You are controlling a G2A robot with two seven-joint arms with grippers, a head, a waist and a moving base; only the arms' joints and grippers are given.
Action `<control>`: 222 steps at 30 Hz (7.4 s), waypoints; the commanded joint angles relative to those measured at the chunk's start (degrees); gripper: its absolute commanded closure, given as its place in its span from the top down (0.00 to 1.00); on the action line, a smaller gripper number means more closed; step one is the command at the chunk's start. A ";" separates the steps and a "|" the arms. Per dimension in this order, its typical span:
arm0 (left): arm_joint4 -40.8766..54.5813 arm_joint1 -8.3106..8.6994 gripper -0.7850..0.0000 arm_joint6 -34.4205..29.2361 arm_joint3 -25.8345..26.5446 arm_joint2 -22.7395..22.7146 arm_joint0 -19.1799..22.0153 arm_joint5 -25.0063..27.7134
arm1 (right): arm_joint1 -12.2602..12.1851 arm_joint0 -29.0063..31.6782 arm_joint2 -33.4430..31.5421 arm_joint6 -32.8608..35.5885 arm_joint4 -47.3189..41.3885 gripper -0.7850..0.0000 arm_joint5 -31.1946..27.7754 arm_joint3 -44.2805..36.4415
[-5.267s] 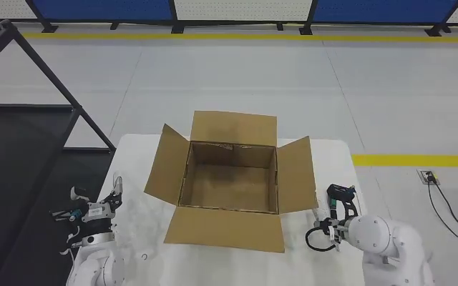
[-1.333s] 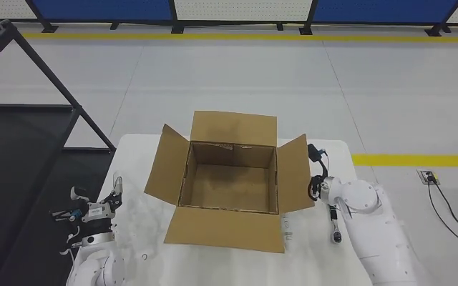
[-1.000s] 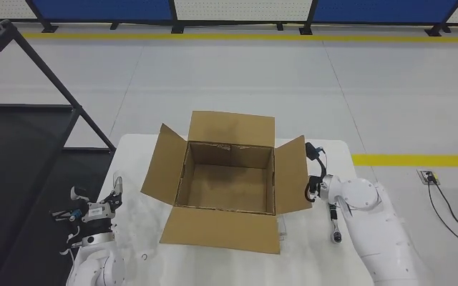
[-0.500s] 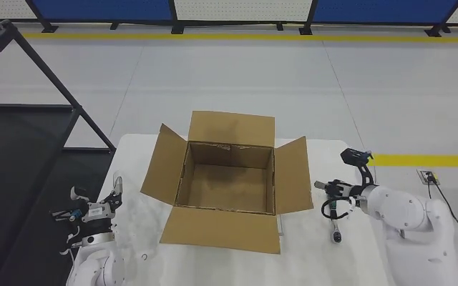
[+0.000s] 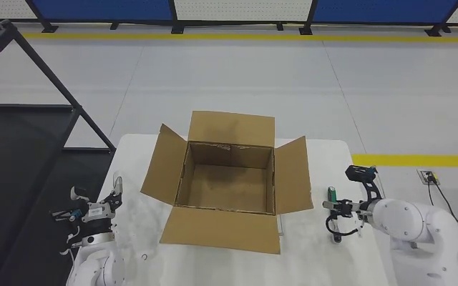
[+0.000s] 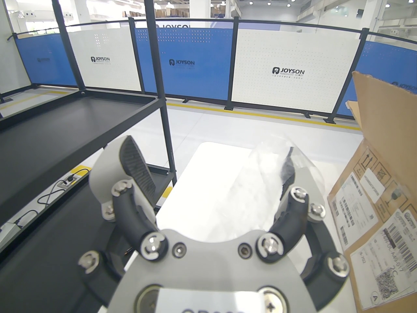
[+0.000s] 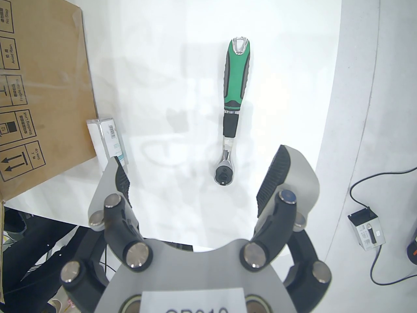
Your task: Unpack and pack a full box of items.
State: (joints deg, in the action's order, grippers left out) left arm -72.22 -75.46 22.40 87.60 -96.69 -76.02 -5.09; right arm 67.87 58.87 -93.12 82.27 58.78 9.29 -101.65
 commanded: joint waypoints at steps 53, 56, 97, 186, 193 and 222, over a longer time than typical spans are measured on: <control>0.00 0.00 1.00 0.00 0.00 0.00 0.00 0.00 | -0.11 -12.93 13.50 -3.56 5.13 0.22 -0.93 29.62; 0.00 0.00 1.00 0.00 0.00 0.00 0.00 0.00 | -0.10 -13.45 13.83 -3.66 5.13 0.09 -0.77 30.48; 0.00 0.00 1.00 0.00 0.00 0.00 0.00 0.00 | 3.64 -35.33 42.70 -9.86 -4.96 0.00 6.91 -1.96; 0.00 0.00 1.00 0.00 0.00 0.00 0.00 0.00 | 39.14 -64.62 72.32 -32.17 -20.40 0.44 -35.34 86.75; 0.00 0.00 1.00 0.00 0.00 0.00 0.00 0.00 | 35.19 -63.63 69.81 -34.67 -18.52 0.46 -30.91 75.81; 0.00 0.00 1.00 0.00 0.00 0.00 0.00 0.00 | 10.10 -2.61 15.46 -8.74 17.31 1.00 -3.49 -26.83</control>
State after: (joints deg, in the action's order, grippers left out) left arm -72.22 -75.46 22.41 87.60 -96.69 -76.02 -5.09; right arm 78.10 54.72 -75.50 73.15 75.92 5.22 -127.37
